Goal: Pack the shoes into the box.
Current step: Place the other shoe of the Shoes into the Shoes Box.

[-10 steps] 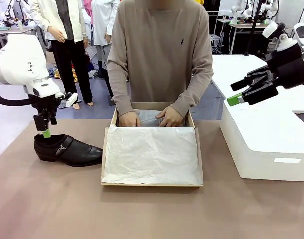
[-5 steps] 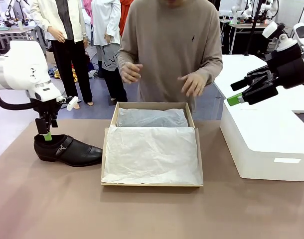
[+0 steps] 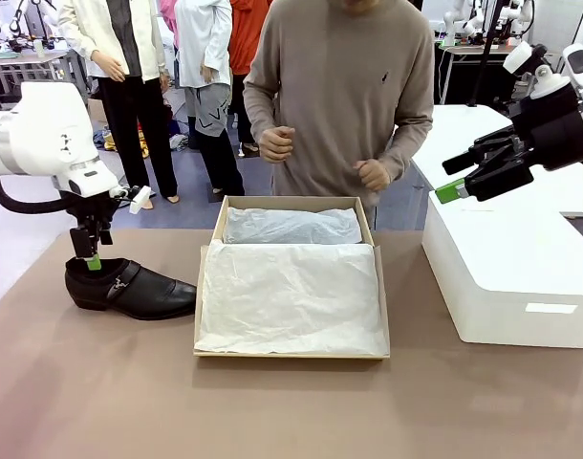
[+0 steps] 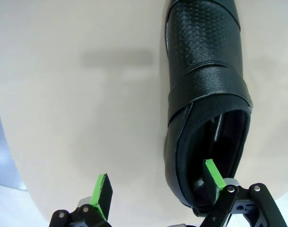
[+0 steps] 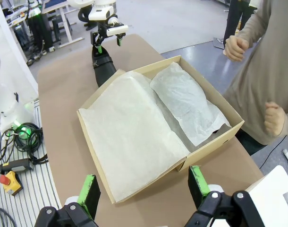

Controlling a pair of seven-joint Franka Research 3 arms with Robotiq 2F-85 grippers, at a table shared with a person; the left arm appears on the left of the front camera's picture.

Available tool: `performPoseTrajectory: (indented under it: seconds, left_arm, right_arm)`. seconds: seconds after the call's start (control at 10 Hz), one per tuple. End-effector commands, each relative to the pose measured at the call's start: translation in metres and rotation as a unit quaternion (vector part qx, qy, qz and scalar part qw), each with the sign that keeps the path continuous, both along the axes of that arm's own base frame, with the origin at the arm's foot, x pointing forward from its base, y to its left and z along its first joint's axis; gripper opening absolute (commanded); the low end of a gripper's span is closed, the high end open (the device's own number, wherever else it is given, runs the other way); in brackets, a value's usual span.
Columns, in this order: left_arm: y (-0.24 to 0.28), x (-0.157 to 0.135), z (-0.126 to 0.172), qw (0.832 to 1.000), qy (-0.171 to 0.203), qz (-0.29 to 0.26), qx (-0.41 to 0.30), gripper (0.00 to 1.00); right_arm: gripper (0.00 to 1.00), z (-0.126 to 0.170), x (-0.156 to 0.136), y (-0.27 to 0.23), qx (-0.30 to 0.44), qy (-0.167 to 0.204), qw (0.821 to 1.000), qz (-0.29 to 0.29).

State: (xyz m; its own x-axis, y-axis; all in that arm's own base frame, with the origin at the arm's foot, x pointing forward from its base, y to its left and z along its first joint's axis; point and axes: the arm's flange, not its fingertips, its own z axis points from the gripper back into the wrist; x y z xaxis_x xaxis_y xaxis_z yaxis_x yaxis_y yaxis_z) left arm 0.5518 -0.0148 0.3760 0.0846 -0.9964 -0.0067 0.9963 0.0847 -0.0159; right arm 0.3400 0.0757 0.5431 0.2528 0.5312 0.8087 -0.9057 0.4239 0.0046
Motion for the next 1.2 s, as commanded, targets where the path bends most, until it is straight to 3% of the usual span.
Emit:
performPoseTrajectory:
  seconds: [0.0,0.7,1.1]
  left_arm:
    - [0.006,0.010,0.003,1.000,-0.006,-0.013,0.007,1.00]
    - [0.012,0.025,-0.011,1.000,0.003,-0.011,0.005,1.00]
    - [0.012,0.022,-0.020,0.999,0.030,-0.014,-0.001,1.00]
  right_arm:
    - [1.00,-0.002,0.004,0.001,0.013,-0.014,1.000,0.010]
    - [1.00,-0.002,0.004,0.001,0.013,-0.014,1.000,0.010]
    - [1.00,-0.002,0.004,0.001,0.013,-0.014,1.000,0.010]
